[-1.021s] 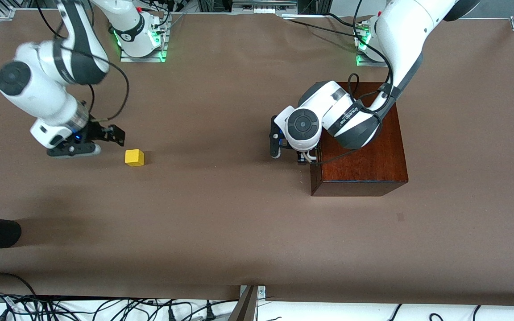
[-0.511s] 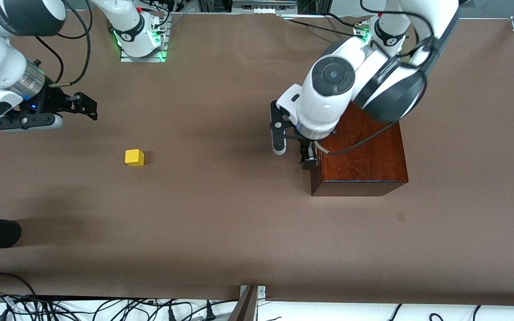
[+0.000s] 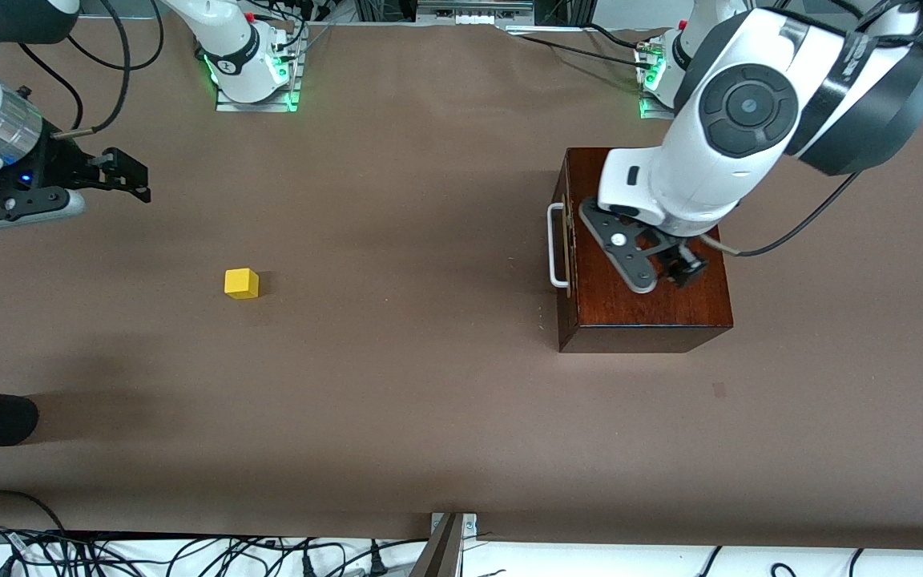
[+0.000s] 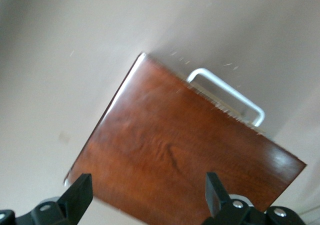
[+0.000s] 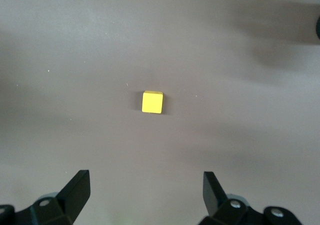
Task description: Open drawer, take yellow block, close drawer
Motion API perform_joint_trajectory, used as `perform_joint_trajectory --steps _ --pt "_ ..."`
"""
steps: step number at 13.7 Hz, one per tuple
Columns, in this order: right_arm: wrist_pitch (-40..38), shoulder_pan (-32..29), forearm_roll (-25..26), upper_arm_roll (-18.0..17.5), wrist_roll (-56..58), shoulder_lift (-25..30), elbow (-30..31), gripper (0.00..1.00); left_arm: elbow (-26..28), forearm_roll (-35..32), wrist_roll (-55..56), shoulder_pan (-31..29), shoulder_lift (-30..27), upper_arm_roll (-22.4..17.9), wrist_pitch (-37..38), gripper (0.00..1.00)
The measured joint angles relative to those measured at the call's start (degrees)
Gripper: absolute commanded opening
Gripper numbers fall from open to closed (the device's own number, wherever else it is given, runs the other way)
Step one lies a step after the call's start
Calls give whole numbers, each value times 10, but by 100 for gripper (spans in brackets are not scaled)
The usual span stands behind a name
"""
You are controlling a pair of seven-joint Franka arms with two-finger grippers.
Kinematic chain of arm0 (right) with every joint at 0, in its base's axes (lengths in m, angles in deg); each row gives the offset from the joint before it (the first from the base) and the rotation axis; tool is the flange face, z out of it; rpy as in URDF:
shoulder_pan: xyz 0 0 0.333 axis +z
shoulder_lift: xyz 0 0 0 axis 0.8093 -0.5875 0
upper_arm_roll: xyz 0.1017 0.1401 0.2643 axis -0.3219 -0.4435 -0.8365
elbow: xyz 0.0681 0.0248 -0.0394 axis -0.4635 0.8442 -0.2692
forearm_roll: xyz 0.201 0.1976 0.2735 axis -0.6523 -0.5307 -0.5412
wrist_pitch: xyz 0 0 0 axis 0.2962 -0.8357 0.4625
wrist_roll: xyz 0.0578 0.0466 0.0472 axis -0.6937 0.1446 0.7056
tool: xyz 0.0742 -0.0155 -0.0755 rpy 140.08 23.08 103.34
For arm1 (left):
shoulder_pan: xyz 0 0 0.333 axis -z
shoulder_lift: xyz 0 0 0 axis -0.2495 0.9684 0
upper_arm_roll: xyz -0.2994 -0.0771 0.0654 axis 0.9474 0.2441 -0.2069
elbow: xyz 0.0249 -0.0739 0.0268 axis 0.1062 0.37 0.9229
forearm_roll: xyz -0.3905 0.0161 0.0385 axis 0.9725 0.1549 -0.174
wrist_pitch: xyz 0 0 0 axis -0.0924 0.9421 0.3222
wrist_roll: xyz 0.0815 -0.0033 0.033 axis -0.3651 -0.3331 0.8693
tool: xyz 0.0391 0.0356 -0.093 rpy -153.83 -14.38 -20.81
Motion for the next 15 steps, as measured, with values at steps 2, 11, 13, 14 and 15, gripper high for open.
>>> perform_joint_trajectory --steps 2,11,13,14,15 --pt "-6 0 1 1 1 -1 -10 100 51 22 18 -3 -46 -63 -23 100" --pt "-19 -3 6 20 4 -14 -27 100 226 102 270 -55 -250 -200 -86 100" --pt "-19 -2 6 20 4 -15 -28 100 192 102 277 -54 -246 -201 -32 100" --pt "-21 -2 6 21 4 -15 -30 100 187 102 278 -54 -244 -201 -27 100" --pt "-23 -3 6 21 4 -17 -30 100 187 102 278 -54 -241 -201 -29 100"
